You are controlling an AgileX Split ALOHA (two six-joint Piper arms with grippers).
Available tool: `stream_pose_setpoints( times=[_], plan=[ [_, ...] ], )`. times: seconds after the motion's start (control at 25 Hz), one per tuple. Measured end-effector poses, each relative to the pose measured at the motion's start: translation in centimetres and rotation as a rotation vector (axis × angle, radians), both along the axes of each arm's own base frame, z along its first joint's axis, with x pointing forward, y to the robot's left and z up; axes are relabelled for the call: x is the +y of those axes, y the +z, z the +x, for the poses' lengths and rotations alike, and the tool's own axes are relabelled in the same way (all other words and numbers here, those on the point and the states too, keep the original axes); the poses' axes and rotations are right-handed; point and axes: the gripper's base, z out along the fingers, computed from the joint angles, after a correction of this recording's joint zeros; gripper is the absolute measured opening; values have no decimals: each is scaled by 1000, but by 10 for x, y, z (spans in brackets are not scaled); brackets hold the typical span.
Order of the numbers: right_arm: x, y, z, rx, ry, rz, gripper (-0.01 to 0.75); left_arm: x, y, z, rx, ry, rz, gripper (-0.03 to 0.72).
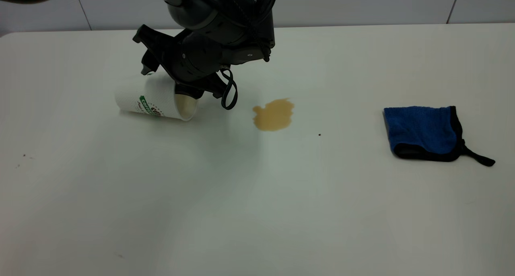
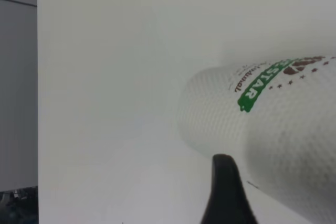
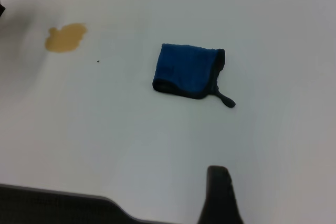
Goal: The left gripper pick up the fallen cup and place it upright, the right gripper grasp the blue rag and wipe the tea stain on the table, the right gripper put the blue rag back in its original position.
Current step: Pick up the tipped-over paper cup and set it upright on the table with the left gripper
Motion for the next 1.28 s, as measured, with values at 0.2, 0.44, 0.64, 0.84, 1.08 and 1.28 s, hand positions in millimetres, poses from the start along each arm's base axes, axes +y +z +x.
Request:
stream_pose_setpoints(
  times=[0.2, 0.44, 0.64, 0.84, 1.08, 1.28],
  plan=[
    [0, 0, 0, 0, 0, 0, 590, 5, -3, 3, -5, 15, -6, 397],
    [0, 0, 0, 0, 0, 0, 590, 10, -1, 7, -14, 37, -4, 102],
    [0, 0, 0, 0, 0, 0, 590, 4, 39, 26, -86, 55, -17, 10],
    [0, 0, 0, 0, 0, 0, 590, 1, 109, 51, -105, 103, -238, 9],
    [0, 0, 0, 0, 0, 0, 590, 25, 148, 72, 46, 114, -530, 9],
    [0, 0, 0, 0, 0, 0, 590, 63, 145, 86, 170, 134, -723, 9]
  ],
)
